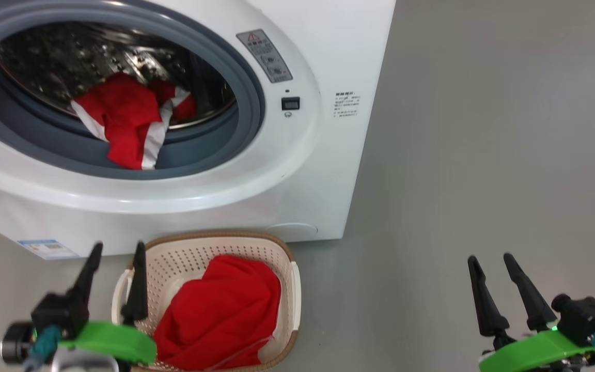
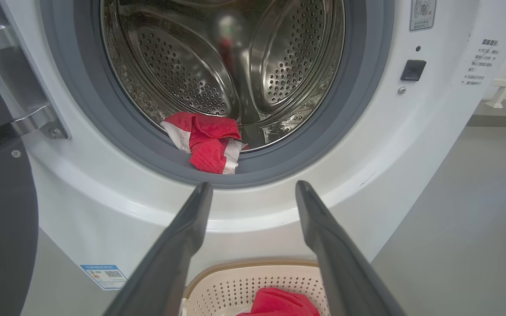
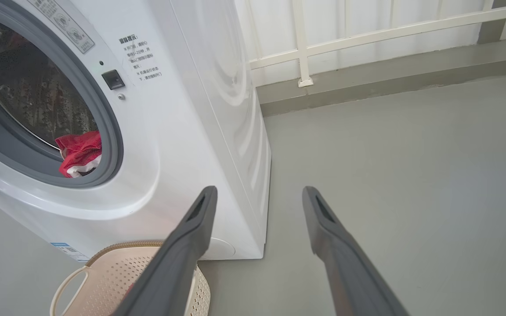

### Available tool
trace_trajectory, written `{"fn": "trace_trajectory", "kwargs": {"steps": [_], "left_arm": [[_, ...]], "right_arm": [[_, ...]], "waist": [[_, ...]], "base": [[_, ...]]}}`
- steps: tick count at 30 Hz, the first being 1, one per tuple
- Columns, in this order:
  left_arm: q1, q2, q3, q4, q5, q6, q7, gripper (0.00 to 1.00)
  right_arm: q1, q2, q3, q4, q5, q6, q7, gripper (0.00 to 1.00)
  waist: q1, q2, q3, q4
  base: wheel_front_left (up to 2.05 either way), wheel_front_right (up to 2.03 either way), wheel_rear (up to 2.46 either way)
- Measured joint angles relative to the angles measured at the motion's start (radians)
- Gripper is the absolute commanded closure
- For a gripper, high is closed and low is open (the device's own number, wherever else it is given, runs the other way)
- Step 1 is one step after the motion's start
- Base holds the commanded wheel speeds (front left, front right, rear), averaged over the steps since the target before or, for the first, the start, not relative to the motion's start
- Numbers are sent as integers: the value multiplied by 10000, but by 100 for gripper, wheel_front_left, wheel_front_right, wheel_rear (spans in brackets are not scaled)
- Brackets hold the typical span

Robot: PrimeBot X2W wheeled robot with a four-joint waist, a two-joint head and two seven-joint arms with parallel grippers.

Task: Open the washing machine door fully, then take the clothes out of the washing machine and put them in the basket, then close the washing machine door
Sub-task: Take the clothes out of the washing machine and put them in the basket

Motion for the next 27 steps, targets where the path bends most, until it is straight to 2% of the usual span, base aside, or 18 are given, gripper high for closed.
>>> {"fn": "trace_trajectory", "kwargs": {"steps": [11, 27], "left_arm": [[-3262, 523, 77, 2151, 709, 69, -2, 0], [-7123, 1674, -562, 5277, 1871, 1001, -2, 0]], "right_arm": [[-966, 73, 274, -59, -2, 0, 0, 0], [-1968, 163, 539, -146, -2, 0, 0, 0]], "waist": [[0, 0, 1207, -259], [0, 0, 2877, -1151]], "base": [[0, 0, 0], [0, 0, 0]]}}
